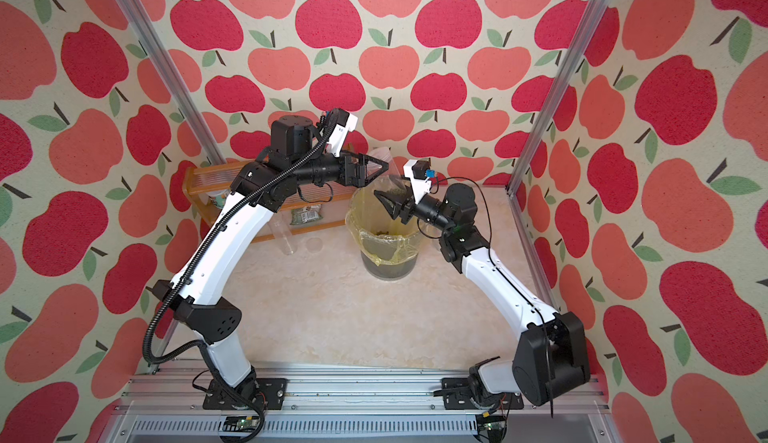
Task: Empty moldy mung beans from jars
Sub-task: Pick up the jar from the center of the board, then unscrew the lid from the jar.
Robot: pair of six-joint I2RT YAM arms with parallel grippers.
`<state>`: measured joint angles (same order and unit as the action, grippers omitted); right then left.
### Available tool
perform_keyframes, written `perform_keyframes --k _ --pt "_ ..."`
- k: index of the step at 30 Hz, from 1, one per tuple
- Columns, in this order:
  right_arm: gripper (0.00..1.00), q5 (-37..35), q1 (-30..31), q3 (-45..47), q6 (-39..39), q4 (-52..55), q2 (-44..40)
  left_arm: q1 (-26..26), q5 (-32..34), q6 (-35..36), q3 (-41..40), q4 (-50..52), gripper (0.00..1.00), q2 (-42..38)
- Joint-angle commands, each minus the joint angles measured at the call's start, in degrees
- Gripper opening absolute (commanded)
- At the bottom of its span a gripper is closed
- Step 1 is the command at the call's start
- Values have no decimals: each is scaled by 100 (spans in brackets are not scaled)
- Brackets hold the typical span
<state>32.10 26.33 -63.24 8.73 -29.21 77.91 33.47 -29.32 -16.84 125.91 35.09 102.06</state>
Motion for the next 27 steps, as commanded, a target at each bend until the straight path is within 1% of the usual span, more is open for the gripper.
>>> perform_keyframes --k 1,5,7,11,14,21,27 --pt "49 -134 3 83 109 -96 -307 -23 231 -230 -695 -1373 95 -439" --pt "49 -213 30 119 7 28 -408 -6 219 -341 -1272 -2140 91 -669" --pt "50 -113 37 95 -35 101 -409 7 205 -366 -1373 -2304 88 -693" --pt "50 -72 125 80 -165 169 -437 80 238 -370 -1490 -2547 80 -683" --pt "50 -20 189 26 -257 231 -426 94 318 -373 -1490 -2586 78 -628" --pt "50 -147 245 27 -363 321 -492 90 303 -416 -1420 -2583 74 -504" --pt "50 -327 249 53 -390 327 -532 122 151 -382 -1377 -2485 75 -477"
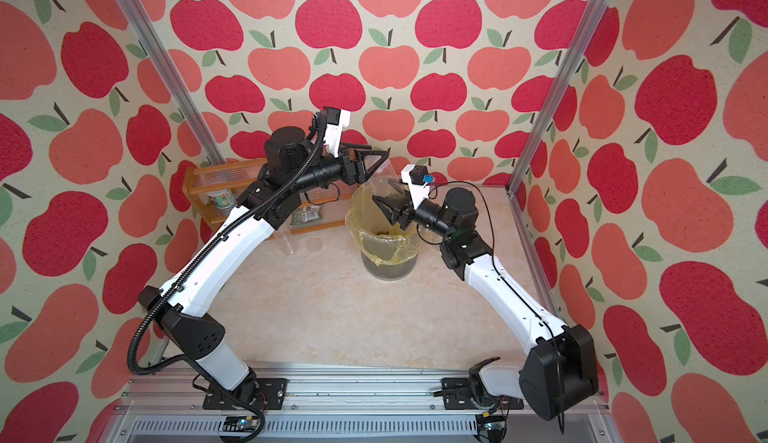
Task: Empty moldy mung beans from jars
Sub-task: Unscrew the lid from the jar.
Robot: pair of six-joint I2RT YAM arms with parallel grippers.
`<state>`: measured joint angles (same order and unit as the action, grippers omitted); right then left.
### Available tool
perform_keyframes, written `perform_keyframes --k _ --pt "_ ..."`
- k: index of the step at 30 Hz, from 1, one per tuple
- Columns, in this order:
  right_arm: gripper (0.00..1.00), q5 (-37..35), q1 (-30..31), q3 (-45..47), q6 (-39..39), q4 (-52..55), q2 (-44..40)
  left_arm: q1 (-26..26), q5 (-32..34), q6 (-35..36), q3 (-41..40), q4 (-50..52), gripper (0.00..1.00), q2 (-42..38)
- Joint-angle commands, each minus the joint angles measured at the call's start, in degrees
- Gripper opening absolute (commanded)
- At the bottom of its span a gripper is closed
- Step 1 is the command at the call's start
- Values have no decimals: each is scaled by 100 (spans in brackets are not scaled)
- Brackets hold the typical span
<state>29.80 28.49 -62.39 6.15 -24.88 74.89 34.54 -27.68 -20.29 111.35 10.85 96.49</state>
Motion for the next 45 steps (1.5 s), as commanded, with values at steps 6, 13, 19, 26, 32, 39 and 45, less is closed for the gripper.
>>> perform_keyframes --k 6,13,19,26,32,39,45 --pt "49 -150 32 -71 -123 -96 -193 87 -44 -89 211 47 78 229" --pt "49 -174 42 -34 -125 -114 -234 93 6 -87 436 261 72 384" --pt "49 -321 183 -237 -462 278 -222 18 72 -175 161 -36 64 261" --pt "43 -1354 562 -585 -958 763 -69 9 845 -173 314 448 60 370" --pt "43 -2694 1121 -758 -1481 792 142 8 1312 -366 381 492 60 475" --pt "42 -3201 1319 -747 -1362 613 258 -2 1184 -473 775 902 59 687" --pt "42 -2496 1063 -628 -829 817 -9 -220 847 -709 332 915 61 333"
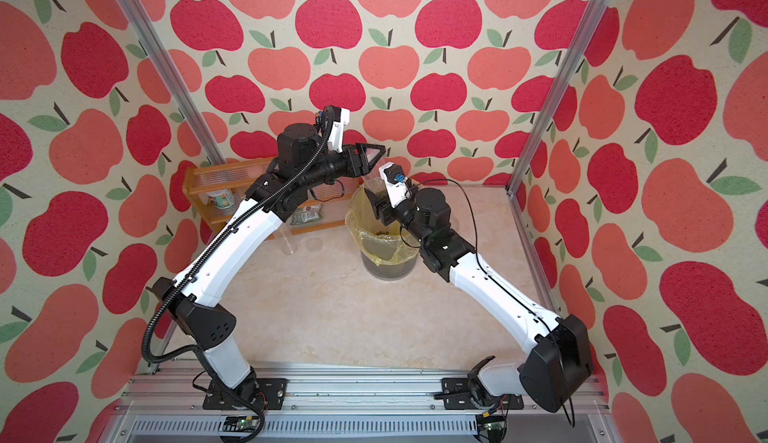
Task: Empty moldy mung beans from jars
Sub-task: Unscrew the lid from the jar.
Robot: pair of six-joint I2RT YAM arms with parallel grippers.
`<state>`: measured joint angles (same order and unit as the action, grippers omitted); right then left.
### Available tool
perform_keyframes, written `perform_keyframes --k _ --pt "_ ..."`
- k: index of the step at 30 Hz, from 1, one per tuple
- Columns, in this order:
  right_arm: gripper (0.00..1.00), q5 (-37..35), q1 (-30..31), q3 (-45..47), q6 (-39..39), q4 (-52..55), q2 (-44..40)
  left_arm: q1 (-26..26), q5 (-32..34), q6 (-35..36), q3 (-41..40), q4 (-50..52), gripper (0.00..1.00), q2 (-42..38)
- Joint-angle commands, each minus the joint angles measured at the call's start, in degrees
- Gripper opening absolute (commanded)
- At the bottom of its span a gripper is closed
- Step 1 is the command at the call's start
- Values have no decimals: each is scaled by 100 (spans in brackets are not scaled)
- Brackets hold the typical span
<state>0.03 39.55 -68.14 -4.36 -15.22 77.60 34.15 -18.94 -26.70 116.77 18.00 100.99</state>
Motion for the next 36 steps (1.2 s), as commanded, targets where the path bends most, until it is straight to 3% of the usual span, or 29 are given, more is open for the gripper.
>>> perform_keyframes --k 1,4,7,11,14,19,23,29,36 --pt "41 555 -82 -36 310 -108 -311 -219 -101 -141 -295 149 61 -173" --pt "41 836 -144 54 554 -138 -410 -271 -230 -237 -411 69 63 -264" --pt "41 1079 -214 -11 749 -16 -422 -284 -284 -240 -448 -27 76 -318" --pt "41 1169 -270 -187 851 313 -391 -285 -274 -189 -567 -219 81 -467" --pt "41 1291 -340 -91 933 399 -470 -295 -220 -135 -819 -551 91 -682" --pt "42 1623 -623 54 1361 551 -611 -378 -356 -166 -1629 -1420 99 -1145" --pt "42 2039 -699 215 1495 421 -680 -470 -637 -230 -2084 -2092 99 -1367" --pt "43 3124 -955 579 2341 -816 -618 -505 -1702 -337 -2065 -2529 94 -1210" --pt "43 3352 -976 550 2639 -1282 -414 -462 -2069 -407 -1915 -2486 88 -920"
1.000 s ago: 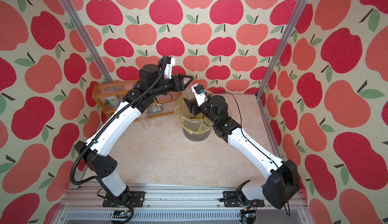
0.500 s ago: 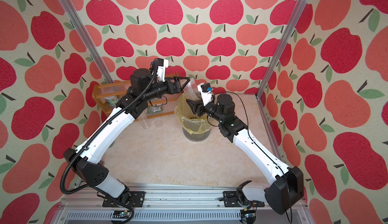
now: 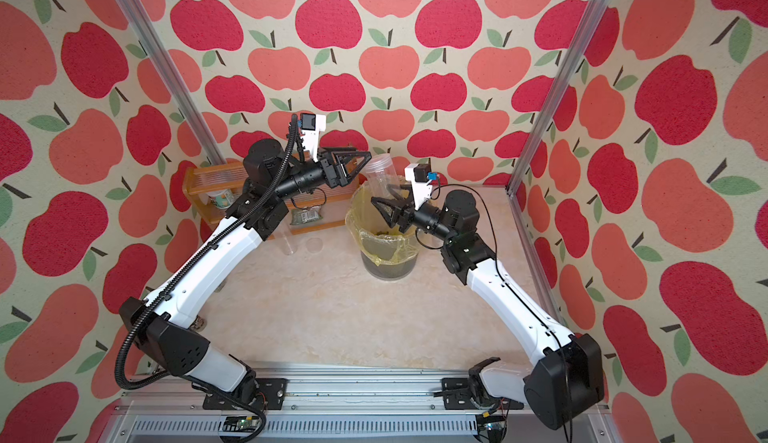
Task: Empty moldy mung beans from jars
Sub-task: Unscrew the lid from the jar.
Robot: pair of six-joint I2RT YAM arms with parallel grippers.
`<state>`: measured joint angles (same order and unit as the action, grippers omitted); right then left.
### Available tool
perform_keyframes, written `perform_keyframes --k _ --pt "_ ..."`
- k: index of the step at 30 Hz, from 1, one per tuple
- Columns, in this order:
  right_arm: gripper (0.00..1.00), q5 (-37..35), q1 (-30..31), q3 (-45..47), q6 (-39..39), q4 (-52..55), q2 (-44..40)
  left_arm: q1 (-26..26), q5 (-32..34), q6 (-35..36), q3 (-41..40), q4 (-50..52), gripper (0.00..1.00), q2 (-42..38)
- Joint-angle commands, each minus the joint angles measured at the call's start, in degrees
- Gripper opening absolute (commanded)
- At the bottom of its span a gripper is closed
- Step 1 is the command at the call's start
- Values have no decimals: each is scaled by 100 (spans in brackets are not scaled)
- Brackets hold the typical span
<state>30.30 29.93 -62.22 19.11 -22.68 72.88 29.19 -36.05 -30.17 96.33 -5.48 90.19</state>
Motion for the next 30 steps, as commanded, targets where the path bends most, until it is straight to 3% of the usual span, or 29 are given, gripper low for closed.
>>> perform_keyframes --k 1,13,17,20,30 --pt "43 342 -14 -49 323 -606 83 50 -366 -30 144 -90 88 193" --pt "43 371 -16 -213 356 -625 260 143 -328 65 500 216 84 487" --pt "43 347 -15 -233 339 -572 304 147 -267 51 627 330 71 566" --pt "42 291 -14 -221 338 -566 323 157 -288 97 818 521 68 679" --pt "38 -828 128 -474 -410 349 185 449 138 839 1966 2146 60 1250"
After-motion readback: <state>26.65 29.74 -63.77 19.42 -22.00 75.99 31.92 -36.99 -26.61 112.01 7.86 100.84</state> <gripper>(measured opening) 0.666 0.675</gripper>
